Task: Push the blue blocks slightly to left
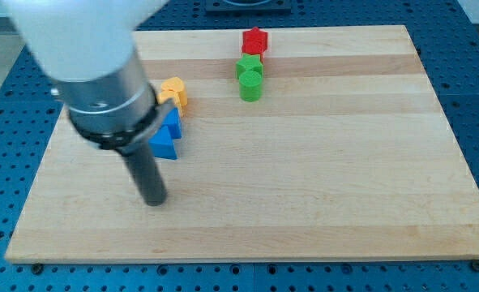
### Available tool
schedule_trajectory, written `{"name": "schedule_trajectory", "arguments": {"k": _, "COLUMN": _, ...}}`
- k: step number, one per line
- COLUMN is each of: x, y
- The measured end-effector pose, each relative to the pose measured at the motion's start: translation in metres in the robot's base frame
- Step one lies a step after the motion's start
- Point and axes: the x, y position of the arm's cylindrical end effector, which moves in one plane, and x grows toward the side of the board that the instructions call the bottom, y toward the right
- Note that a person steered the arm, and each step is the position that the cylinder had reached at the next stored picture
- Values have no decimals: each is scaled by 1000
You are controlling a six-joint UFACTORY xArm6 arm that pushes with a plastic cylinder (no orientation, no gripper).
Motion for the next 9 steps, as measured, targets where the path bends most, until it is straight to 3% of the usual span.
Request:
{"name": "schedule_trajectory", "arguments": {"k": 1, "x": 0, "y": 33}}
{"name": "schedule_trajectory", "arguments": {"k": 3, "x": -42, "y": 41}}
{"name": "schedule_trajectory", "arguments": {"k": 9, "x": -112, "y": 21}}
